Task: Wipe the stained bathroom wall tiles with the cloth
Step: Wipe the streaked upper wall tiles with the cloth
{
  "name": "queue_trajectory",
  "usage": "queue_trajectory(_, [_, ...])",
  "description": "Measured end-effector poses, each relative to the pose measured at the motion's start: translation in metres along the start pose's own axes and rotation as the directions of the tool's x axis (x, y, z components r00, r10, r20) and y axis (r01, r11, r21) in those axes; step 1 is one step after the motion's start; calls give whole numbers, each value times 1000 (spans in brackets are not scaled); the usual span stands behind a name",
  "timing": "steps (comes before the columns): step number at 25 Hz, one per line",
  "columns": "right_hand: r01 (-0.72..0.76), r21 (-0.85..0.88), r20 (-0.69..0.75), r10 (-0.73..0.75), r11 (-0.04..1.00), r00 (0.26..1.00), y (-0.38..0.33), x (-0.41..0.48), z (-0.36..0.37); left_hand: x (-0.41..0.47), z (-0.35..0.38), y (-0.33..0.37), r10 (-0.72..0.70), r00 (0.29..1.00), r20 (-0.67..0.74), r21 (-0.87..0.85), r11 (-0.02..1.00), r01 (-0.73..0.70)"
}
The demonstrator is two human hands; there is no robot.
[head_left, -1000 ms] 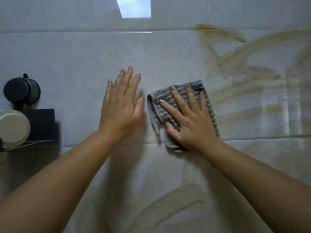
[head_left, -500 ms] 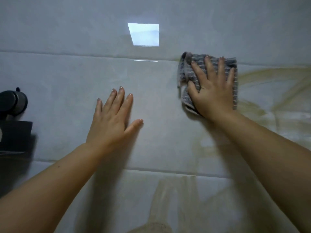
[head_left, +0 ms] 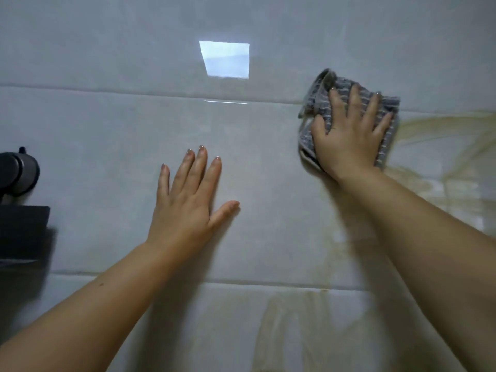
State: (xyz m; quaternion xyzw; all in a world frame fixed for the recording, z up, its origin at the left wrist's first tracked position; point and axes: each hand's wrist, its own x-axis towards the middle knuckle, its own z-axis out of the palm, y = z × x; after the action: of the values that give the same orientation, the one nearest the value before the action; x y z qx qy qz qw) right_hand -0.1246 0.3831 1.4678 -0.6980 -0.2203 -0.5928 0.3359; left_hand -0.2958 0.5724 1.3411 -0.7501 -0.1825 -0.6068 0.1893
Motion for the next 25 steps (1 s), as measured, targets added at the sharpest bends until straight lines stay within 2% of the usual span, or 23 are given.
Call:
queue_trajectory(2, [185, 3, 12, -185, 983, 983, -41, -24, 6, 1, -1, 0, 6, 1000, 4, -6, 1000, -6])
queue_trajectory(4, [400, -8, 58, -399, 917, 915, -56, -31, 13, 2, -3, -1, 5, 1000, 4, -17, 1000, -5])
queue_trajectory(5, [409, -18, 69, -407, 913, 911, -45, -24, 10, 2, -4, -1, 6, 1000, 10, -16, 1000, -6])
queue_trajectory(6, [335, -21, 54, -334, 942, 941, -26, -14, 5, 1, -4, -1, 8, 1000, 11, -11, 1000, -8])
queue_trajectory(8, [22, -2, 22, -22, 1000, 1000, 17, -1, 1, 1, -2, -1, 14, 1000, -5, -13, 1000, -14])
queue_trajectory(9, [-102, 5, 19, 102, 995, 995, 23, -7, -1, 1, -1, 0, 14, 1000, -4, -15, 1000, -14])
queue_trajectory(10, [-134, -2, 3, 134, 991, 991, 17, -19, 0, 2, 0, 1, 15, 1000, -1, -19, 1000, -15])
queue_trajectory(11, [-49, -6, -16, 49, 999, 999, -2, -34, 4, 2, 0, 1, 16, 1000, 0, -22, 1000, -16])
queue_trajectory(12, [102, -3, -6, -102, 995, 995, -24, -49, 7, 2, -1, 0, 15, 1000, 3, -23, 1000, -15])
queue_trajectory(14, [359, 5, 68, -358, 933, 931, -48, -54, 12, 2, -2, -1, 13, 1000, 9, -20, 1000, -13])
queue_trajectory(15, [408, -6, 99, -405, 913, 909, -44, -41, 9, 3, -2, -2, 12, 1000, 6, -20, 1000, -12])
queue_trajectory(16, [379, -18, 96, -376, 925, 922, -32, -22, 5, 3, -3, -3, 9, 1000, 2, -24, 1000, -9])
queue_trajectory(18, [156, -14, 49, -155, 988, 987, 13, 11, -1, 3, -3, -2, 10, 1000, -5, -31, 999, -10])
queue_trajectory(20, [-50, 10, 6, 50, 999, 999, 46, 1, -1, 1, 0, -1, 7, 1000, -13, -30, 1000, -8])
queue_trajectory(21, [-60, 2, -24, 60, 998, 998, 47, -20, 2, 0, 0, 0, 4, 1000, -16, -32, 999, -5])
queue_trajectory(23, [146, 3, -43, -146, 989, 988, 28, -71, 10, 0, -1, 2, -3, 1000, -21, -44, 999, 2])
queue_trajectory(25, [391, -7, 0, -391, 920, 920, 20, -81, 14, 0, -5, 3, -4, 1000, -10, -45, 999, 3])
